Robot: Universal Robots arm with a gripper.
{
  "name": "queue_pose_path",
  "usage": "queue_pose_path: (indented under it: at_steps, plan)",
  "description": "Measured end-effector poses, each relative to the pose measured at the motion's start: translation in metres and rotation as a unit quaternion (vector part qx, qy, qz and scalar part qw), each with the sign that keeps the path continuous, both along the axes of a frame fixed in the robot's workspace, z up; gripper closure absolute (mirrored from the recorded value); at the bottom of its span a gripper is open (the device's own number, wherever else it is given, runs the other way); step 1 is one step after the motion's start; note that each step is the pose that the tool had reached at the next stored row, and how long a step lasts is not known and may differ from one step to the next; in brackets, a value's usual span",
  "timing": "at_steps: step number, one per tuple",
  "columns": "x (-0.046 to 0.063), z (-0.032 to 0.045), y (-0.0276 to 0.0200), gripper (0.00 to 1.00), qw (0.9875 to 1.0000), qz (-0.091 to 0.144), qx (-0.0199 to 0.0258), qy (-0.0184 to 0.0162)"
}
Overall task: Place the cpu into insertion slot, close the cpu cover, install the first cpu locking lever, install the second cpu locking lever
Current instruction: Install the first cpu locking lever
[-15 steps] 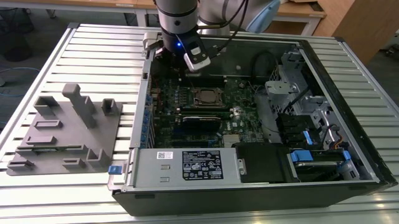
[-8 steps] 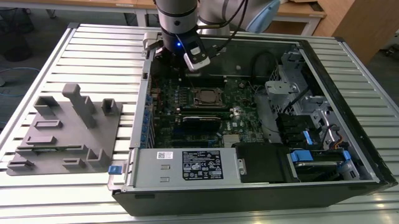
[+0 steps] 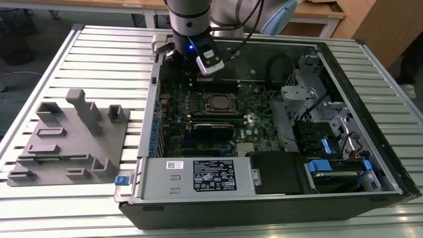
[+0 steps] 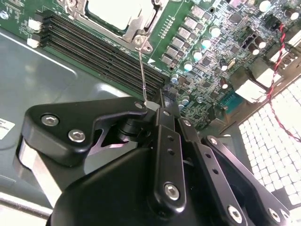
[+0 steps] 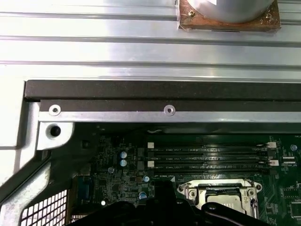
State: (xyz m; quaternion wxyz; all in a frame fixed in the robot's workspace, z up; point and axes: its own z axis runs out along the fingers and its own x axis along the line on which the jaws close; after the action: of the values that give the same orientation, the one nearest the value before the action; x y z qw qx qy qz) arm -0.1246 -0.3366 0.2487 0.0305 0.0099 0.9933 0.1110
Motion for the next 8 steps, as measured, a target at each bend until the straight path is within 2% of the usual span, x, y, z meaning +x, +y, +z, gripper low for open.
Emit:
queue_pose_path:
  at_steps: [8]
  plan:
    - [0.013,-0.0003,0.0001,0.89,1.0000,0.000,0.0001,0.0000]
